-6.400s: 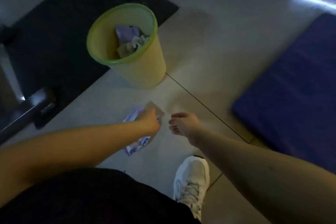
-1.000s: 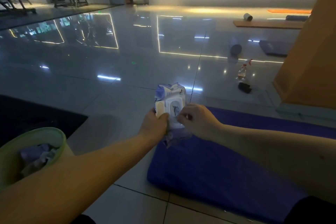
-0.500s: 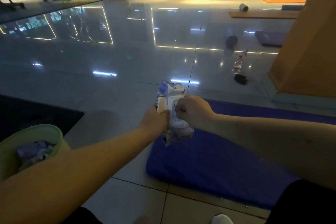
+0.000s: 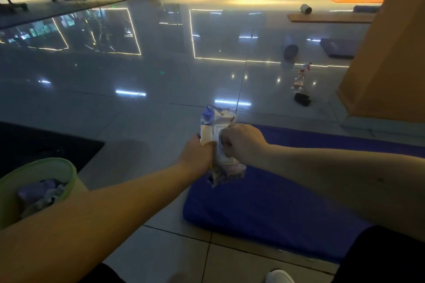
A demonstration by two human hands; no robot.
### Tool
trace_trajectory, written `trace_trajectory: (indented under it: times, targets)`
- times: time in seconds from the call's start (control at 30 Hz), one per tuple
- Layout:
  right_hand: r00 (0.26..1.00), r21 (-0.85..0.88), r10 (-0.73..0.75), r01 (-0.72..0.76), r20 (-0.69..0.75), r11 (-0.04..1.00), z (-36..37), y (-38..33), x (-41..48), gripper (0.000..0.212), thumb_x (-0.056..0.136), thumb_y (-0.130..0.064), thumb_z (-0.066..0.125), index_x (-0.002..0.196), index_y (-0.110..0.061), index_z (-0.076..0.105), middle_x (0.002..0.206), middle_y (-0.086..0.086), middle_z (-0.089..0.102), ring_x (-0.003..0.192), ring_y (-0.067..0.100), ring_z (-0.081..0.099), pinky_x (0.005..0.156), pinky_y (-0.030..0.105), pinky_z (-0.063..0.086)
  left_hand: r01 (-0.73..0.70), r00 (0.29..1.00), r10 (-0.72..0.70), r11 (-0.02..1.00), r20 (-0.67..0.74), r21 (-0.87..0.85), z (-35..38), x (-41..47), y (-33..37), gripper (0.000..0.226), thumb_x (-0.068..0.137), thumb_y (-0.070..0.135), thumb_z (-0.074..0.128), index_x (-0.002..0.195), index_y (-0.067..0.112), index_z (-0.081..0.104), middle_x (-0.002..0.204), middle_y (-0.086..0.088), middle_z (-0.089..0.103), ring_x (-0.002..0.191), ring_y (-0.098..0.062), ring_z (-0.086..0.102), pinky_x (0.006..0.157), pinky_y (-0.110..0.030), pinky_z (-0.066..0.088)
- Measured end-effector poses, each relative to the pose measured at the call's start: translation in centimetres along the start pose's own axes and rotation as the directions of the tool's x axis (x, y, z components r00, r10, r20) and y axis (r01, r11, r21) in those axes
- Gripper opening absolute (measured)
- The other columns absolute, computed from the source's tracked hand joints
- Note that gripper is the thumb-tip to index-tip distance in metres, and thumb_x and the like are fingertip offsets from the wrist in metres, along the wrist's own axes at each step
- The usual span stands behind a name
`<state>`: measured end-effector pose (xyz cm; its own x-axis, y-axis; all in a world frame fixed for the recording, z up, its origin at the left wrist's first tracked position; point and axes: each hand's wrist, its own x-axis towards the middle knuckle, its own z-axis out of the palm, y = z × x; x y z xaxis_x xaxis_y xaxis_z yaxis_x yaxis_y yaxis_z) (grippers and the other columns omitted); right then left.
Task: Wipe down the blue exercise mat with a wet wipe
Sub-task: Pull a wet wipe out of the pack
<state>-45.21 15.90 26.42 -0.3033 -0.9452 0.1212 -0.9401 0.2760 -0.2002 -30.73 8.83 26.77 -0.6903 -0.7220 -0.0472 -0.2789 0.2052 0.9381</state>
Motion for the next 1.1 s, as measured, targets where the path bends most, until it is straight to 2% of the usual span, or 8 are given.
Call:
trace_trajectory:
  times: [0.13, 0.3, 0.43, 0.57, 0.7, 0.83, 0.9, 1.1]
  targets:
    - [0.998, 0.160, 0.050, -0.044, -0.033, 0.986, -0.2, 0.0, -0.3, 0.019, 0.095, -0.021, 0.055, 0.077, -0.022, 0.052, 0.082, 0.000, 0.062, 0.072, 0.021, 0.057, 0.062, 0.035, 0.045, 0.009, 0.999, -0.008, 1.000, -0.033, 0.022, -0.1, 0.3, -0.1, 0.009, 0.104, 0.020, 0.048, 0.105, 0.028, 0.052, 0.091, 0.009, 0.057, 0.082, -0.002, 0.053, 0.064, -0.019, 0.041]
    - [0.997, 0.219, 0.032, -0.016, -0.072, 0.976, 0.1, 0.8, 0.0, 0.015, 0.099, -0.018, 0.053, 0.084, -0.021, 0.054, 0.081, -0.002, 0.060, 0.071, 0.017, 0.055, 0.060, 0.033, 0.043, 0.004, 0.998, -0.004, 1.000, -0.062, -0.009, -0.4, 0.4, -0.2, 0.010, 0.104, 0.019, 0.049, 0.108, 0.027, 0.052, 0.091, 0.012, 0.056, 0.083, -0.005, 0.055, 0.064, -0.018, 0.042]
    - [0.996, 0.070, -0.053, 0.058, -0.072, 0.996, 0.2, 0.9, 0.3, 0.015, 0.091, -0.025, 0.066, 0.077, -0.025, 0.072, 0.086, -0.010, 0.058, 0.076, 0.012, 0.056, 0.062, 0.027, 0.041, -0.007, 0.998, 0.008, 1.000, -0.064, 0.016, -0.5, 0.4, 0.0, 0.017, 0.103, 0.018, 0.049, 0.096, 0.033, 0.052, 0.090, 0.008, 0.058, 0.083, -0.006, 0.056, 0.071, -0.022, 0.049]
    - [0.996, -0.116, -0.058, 0.051, -0.063, 0.992, 0.2, 0.3, 0.8, 0.014, 0.094, -0.030, 0.065, 0.096, -0.025, 0.078, 0.096, -0.005, 0.061, 0.085, 0.016, 0.059, 0.071, 0.029, 0.044, -0.029, 0.999, 0.030, 0.998, -0.026, 0.056, -0.4, 0.1, 0.3, 0.024, 0.103, 0.018, 0.049, 0.086, 0.035, 0.050, 0.091, 0.005, 0.060, 0.088, -0.015, 0.060, 0.083, -0.034, 0.053]
    - [0.998, -0.213, -0.058, 0.062, 0.023, 0.975, 0.4, -0.6, 0.3, 0.016, 0.097, -0.025, 0.057, 0.096, -0.020, 0.072, 0.088, -0.003, 0.051, 0.082, 0.021, 0.055, 0.072, 0.031, 0.033, -0.103, 0.994, 0.098, 0.989, 0.055, 0.107, -0.5, 0.4, 0.4, 0.026, 0.102, 0.013, 0.048, 0.085, 0.032, 0.054, 0.082, 0.004, 0.060, 0.074, -0.009, 0.058, 0.066, -0.025, 0.049]
    - [0.990, -0.304, -0.025, 0.067, 0.142, 0.950, 0.6, -1.0, 0.0, 0.019, 0.102, -0.028, 0.048, 0.098, -0.020, 0.066, 0.081, -0.003, 0.053, 0.074, 0.022, 0.053, 0.066, 0.034, 0.036, -0.100, 0.985, 0.075, 0.982, 0.155, 0.158, -0.7, 1.0, -0.3, 0.022, 0.103, 0.011, 0.045, 0.085, 0.008, 0.058, 0.070, -0.005, 0.056, 0.059, -0.007, 0.051, 0.058, -0.028, 0.042]
    - [0.972, -0.315, -0.001, 0.076, 0.234, 0.946, 0.5, -1.4, -0.1, 0.023, 0.102, -0.030, 0.045, 0.097, -0.021, 0.066, 0.075, -0.005, 0.050, 0.074, 0.022, 0.054, 0.064, 0.034, 0.039, -0.071, 0.986, 0.041, 0.980, 0.162, 0.184, -0.7, 1.2, -0.9, 0.024, 0.103, 0.014, 0.044, 0.091, 0.002, 0.061, 0.078, -0.015, 0.062, 0.068, -0.014, 0.057, 0.065, -0.038, 0.048]
    - [0.921, -0.278, 0.156, -0.055, 0.357, 0.959, 0.6, -1.7, 0.4, 0.017, 0.101, -0.031, 0.053, 0.086, -0.022, 0.052, 0.075, -0.006, 0.050, 0.078, 0.018, 0.054, 0.071, 0.034, 0.047, -0.052, 0.984, 0.000, 0.957, 0.178, 0.287, 0.2, 0.8, -2.2, 0.025, 0.104, 0.022, 0.040, 0.115, 0.014, 0.061, 0.103, -0.007, 0.066, 0.098, -0.021, 0.063, 0.093, -0.042, 0.053]
